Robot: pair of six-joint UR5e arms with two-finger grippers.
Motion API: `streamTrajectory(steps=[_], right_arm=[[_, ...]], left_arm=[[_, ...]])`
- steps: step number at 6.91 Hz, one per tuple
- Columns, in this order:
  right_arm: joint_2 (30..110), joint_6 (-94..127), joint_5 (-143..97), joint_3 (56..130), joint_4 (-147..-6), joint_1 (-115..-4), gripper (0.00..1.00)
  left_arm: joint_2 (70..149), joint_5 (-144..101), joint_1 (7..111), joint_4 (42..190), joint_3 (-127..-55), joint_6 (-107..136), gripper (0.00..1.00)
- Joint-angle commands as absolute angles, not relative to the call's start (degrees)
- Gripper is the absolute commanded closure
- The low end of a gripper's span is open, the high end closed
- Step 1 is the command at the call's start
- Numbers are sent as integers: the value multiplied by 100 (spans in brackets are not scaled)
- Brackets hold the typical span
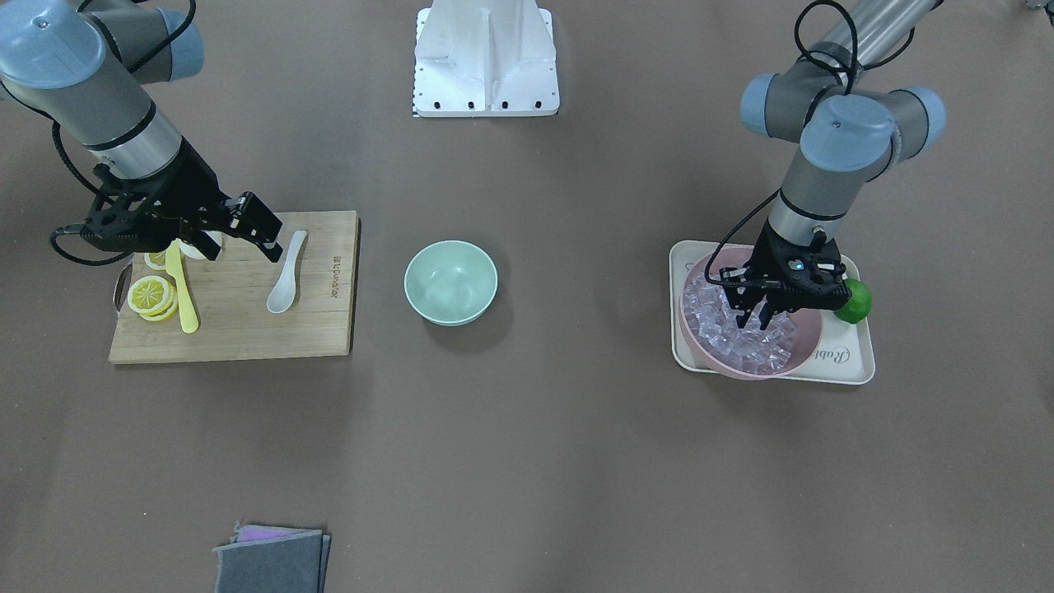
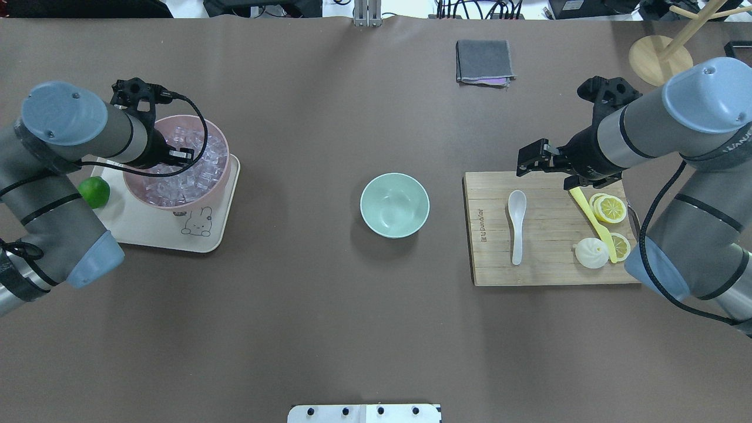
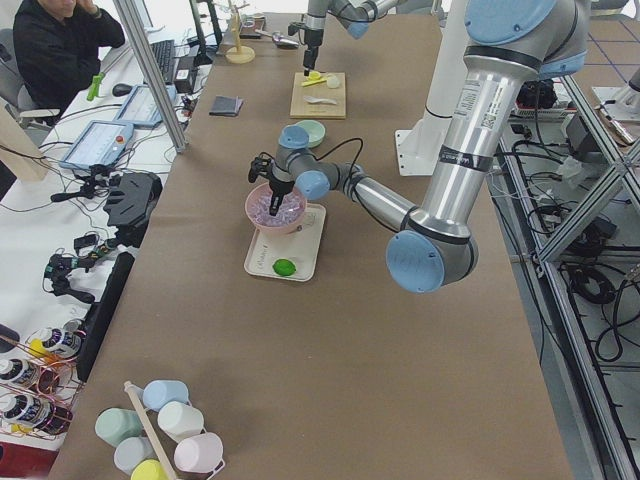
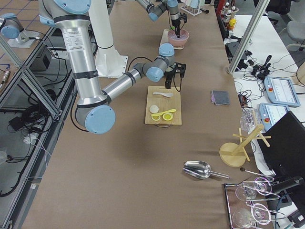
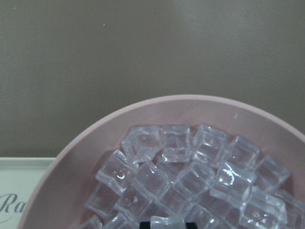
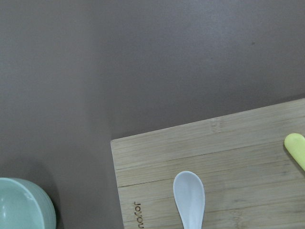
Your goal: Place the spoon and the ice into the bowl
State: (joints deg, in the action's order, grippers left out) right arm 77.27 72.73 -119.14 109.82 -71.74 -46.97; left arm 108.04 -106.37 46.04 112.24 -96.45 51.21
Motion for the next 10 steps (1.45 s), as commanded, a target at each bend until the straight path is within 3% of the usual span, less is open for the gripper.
streamTrajectory(steps=[1,3,6,9,10], right_arm=[[7726,7295,-11665,11039,-7181,-4414,0],[7734,7382,-11166,11074,-7250,-3844,0],[8067,7191,-10943,10969,-7251,-3552,15],[7990,6689,-10829,10566,-7242,-3481,16],[7963,6662,-10828,10538,-7242,-3489,21]], left_arm=[[10854,-10670,4858,11189,-9878,5124,100],[10890,-11098,5184,11206,-9966,5124,100],[11030,-11224,5238,11197,-10134,5203,100],[11066,-11232,5238,11206,-10178,5212,100],[11065,-11232,5247,11206,-10195,5212,100]])
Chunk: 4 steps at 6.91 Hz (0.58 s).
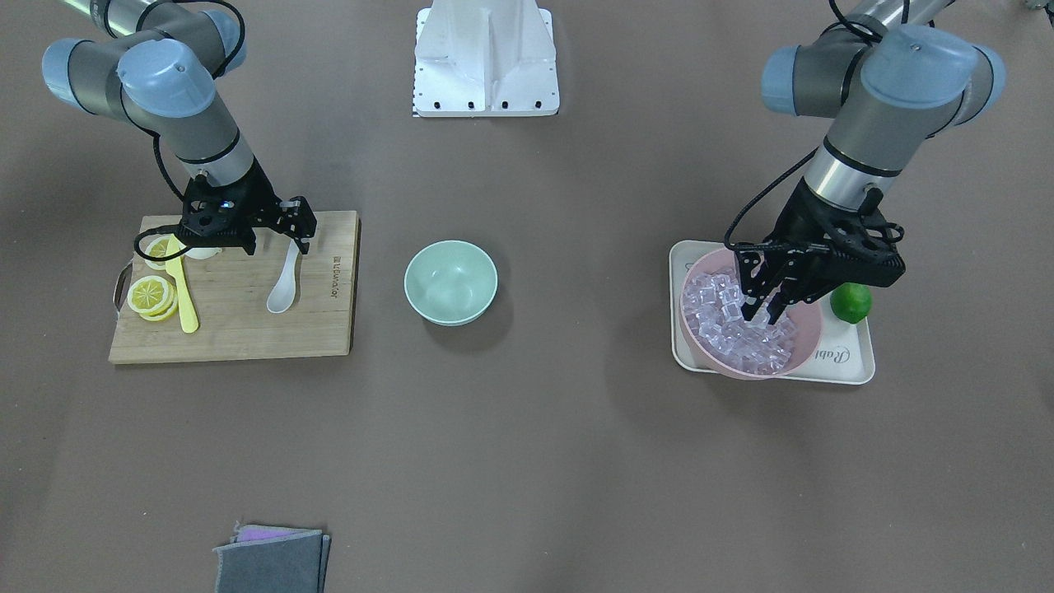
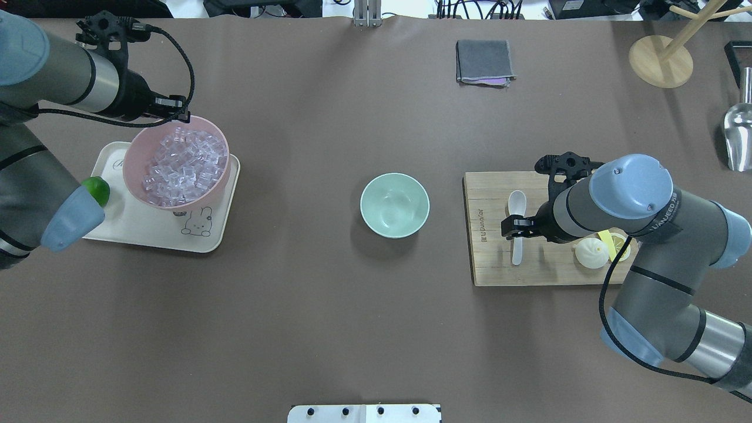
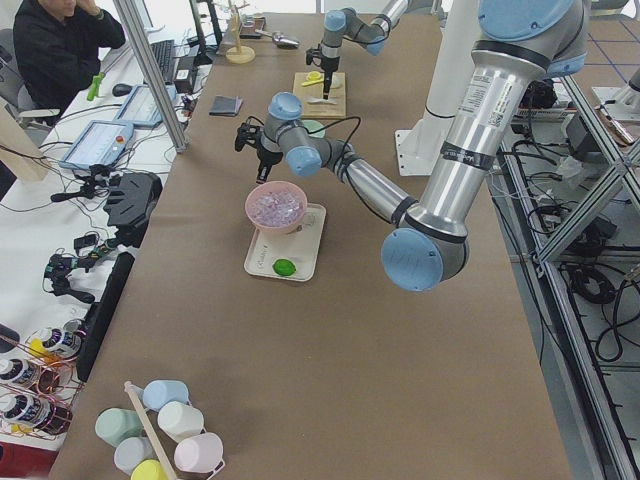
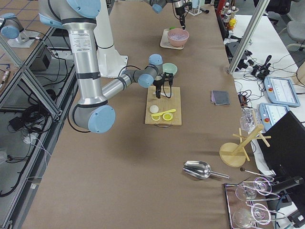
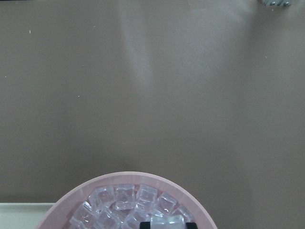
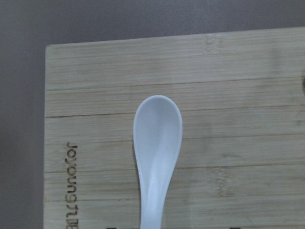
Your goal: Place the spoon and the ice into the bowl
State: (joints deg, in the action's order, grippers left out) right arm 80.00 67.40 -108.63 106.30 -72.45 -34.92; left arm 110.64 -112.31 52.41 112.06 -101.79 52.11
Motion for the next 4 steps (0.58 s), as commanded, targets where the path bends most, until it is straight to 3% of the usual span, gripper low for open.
streamTrajectory(steps=[1,4], right_arm=[[7876,6627,-10828,10451,-7251,-3507,21],[7734,6618,-10828,10345,-7251,-3516,27]], left_arm=[[11074,-11232,5204,11232,-10230,5325,100],[11556,-11136,4599,11250,-10178,6475,100]])
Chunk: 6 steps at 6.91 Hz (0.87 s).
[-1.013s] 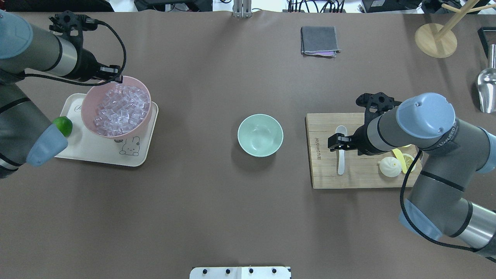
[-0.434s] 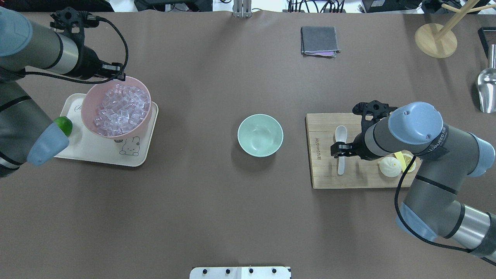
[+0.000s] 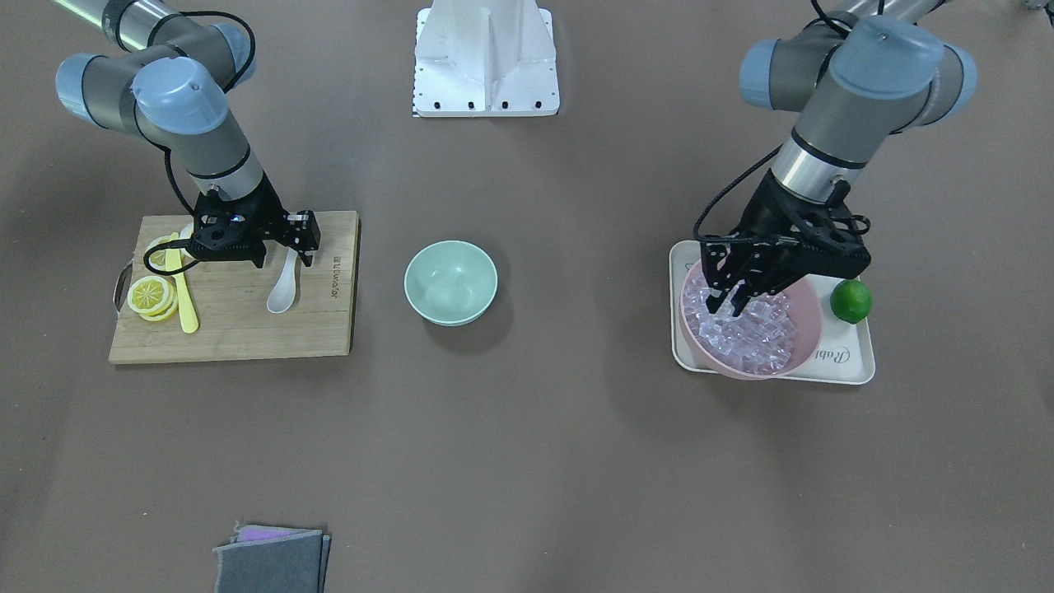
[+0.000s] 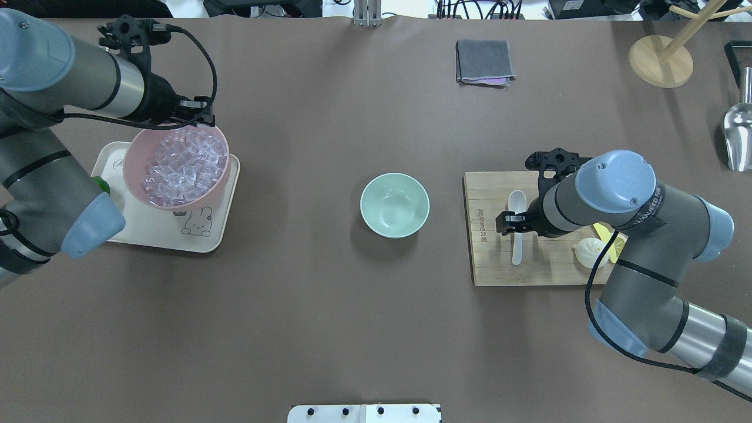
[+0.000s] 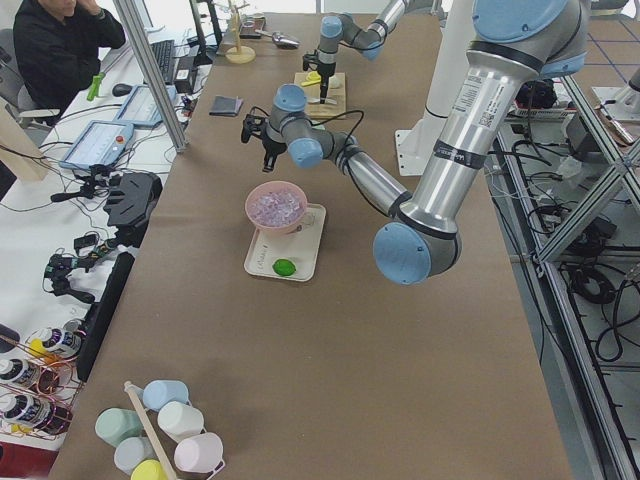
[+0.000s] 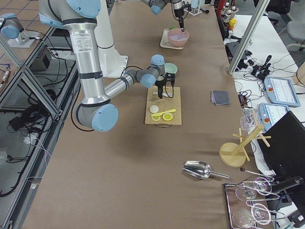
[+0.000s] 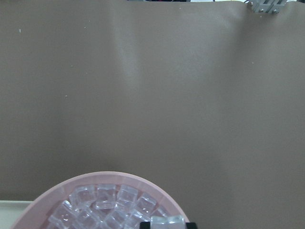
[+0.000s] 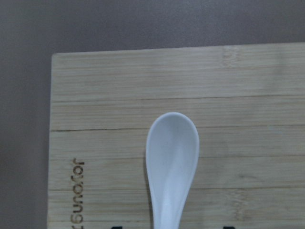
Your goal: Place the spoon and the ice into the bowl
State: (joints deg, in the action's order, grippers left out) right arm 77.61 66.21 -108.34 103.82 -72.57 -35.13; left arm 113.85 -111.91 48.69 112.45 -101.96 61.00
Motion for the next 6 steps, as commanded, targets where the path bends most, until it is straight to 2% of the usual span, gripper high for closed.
streamTrajectory(steps=[1,2,4,5,6], right_arm=[[7726,6618,-10828,10336,-7251,-3516,28],[7726,6618,-10828,10336,-7251,-3524,29],[7752,6627,-10828,10354,-7242,-3542,49],[7743,6636,-10819,10354,-7251,-3533,92],[7743,6627,-10802,10345,-7260,-3490,100]], left_arm=[[11653,-10953,4353,11250,-10178,6660,100],[11750,-10708,4098,11259,-10152,6827,100],[11856,-10390,3815,11259,-10151,7153,100],[11856,-10354,3788,11259,-10134,7224,100],[11856,-10136,3649,11250,-10142,7259,100]])
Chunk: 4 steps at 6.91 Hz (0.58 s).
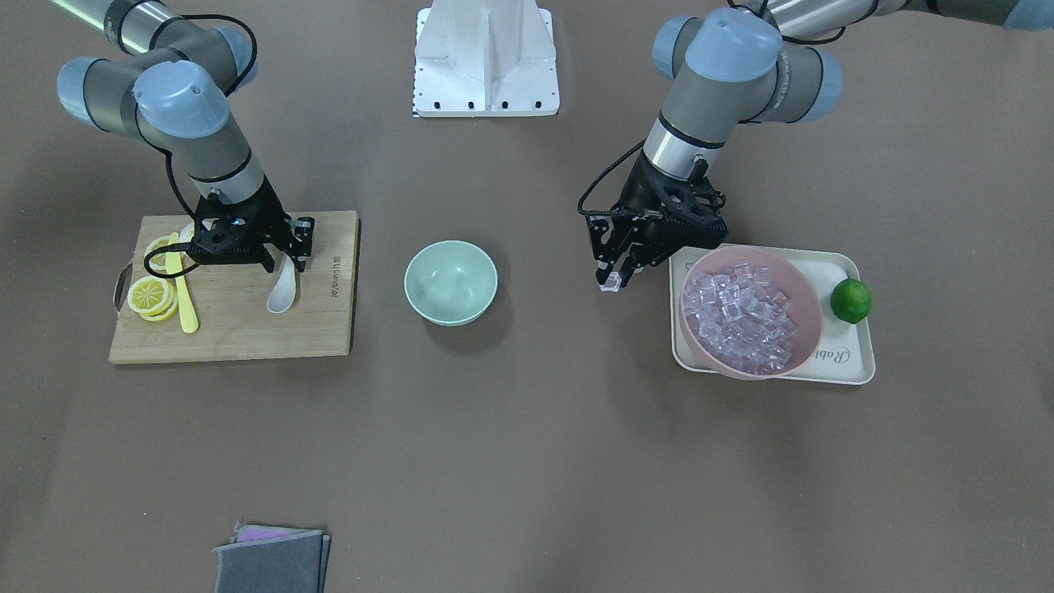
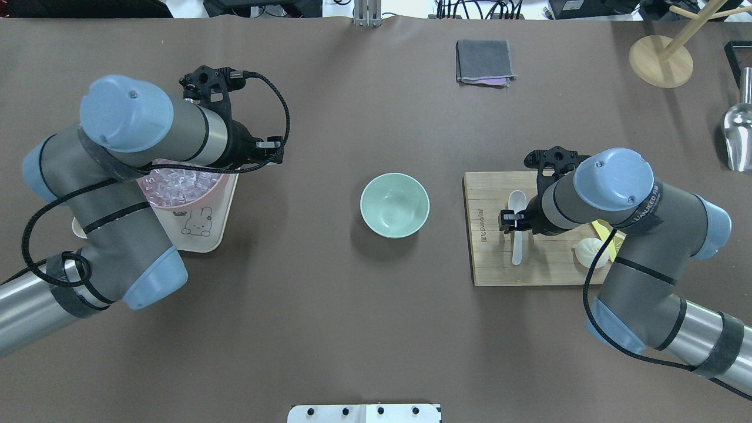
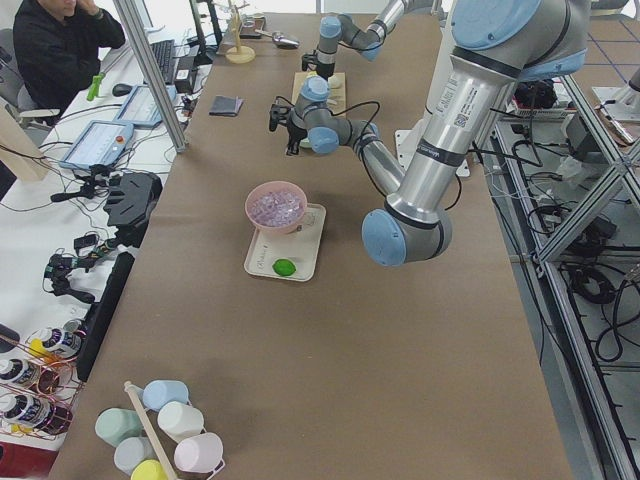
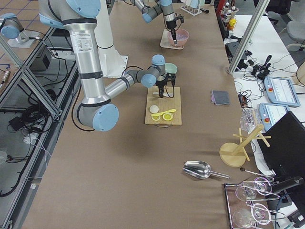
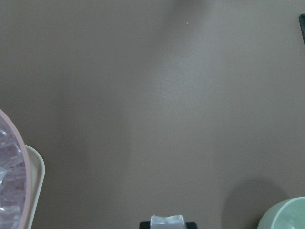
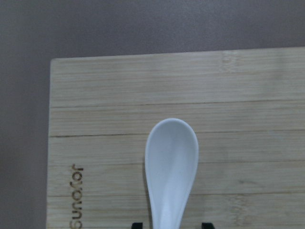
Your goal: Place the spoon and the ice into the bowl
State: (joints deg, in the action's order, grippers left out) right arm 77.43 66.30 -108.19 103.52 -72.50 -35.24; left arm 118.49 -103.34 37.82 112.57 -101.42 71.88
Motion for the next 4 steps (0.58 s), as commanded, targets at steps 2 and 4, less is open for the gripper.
streamTrajectory(steps=[2,4], right_arm=[[7699,6627,-10880,10423,-7277,-3576,100],[7184,6609,-11160,10913,-8649,-4006,100]], left_arm=[[11900,-10081,3569,11250,-10160,7400,100],[12145,-9898,3271,11241,-10125,7792,100]])
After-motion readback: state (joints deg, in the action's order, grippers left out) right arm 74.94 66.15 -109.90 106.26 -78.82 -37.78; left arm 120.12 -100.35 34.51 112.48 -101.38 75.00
